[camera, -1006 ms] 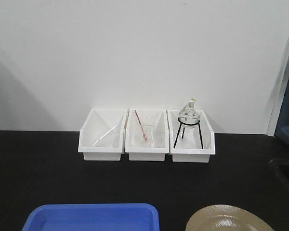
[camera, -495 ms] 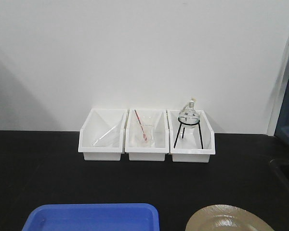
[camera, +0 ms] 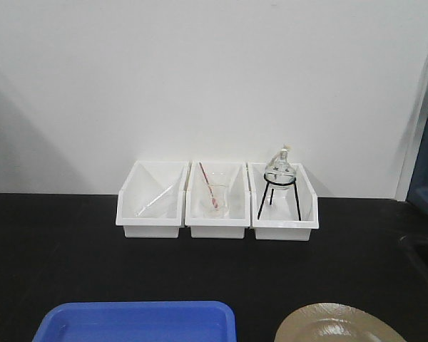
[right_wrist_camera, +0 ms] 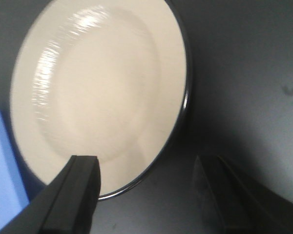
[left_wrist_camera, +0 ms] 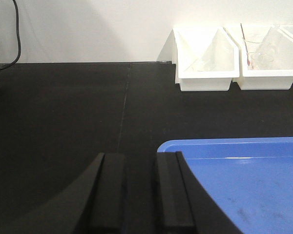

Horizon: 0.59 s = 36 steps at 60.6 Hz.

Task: Place disk in tray to left cabinet
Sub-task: 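Grasp the beige plate's rim with the right gripper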

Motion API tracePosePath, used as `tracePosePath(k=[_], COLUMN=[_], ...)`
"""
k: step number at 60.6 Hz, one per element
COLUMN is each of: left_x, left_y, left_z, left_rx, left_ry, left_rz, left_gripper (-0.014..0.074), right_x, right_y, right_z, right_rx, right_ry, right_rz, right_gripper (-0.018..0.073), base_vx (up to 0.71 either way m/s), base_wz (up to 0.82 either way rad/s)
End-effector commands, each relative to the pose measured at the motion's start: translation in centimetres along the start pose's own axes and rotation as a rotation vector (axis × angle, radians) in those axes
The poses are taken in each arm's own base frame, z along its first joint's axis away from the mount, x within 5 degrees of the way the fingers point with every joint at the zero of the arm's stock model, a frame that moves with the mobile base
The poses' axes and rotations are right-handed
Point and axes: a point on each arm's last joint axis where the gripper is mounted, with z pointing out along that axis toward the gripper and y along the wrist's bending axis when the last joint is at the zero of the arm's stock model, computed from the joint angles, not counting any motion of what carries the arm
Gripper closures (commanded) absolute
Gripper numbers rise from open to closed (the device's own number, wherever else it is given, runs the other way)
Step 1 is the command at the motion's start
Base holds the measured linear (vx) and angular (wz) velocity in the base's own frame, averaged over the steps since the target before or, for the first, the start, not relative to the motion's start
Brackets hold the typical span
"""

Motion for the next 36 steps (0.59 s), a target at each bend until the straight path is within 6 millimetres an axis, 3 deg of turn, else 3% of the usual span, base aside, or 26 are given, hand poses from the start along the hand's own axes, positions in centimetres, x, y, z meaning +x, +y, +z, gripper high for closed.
tracePosePath(k=[1,36], left_x=[-1.6,-1.6], left_y=[0.1,0.1], left_z=[-0.2,-0.2], left_rx=[-0.011,-0.011], left_ry=[-0.098,-0.098], left_rz=[-0.006,-0.006], left_gripper=[0.0290,0.0290], right_x=[-1.4,-2.2], right_y=[1.0,0.7], right_z=[0.3,5.8], right_rx=[-0.047,0.028], right_ry=[-0.062,-0.013], right_rz=[0.039,0.090], right_gripper=[0.0082,0.0082], base_vx=[0.00,0.00], base_wz=[0.00,0.00])
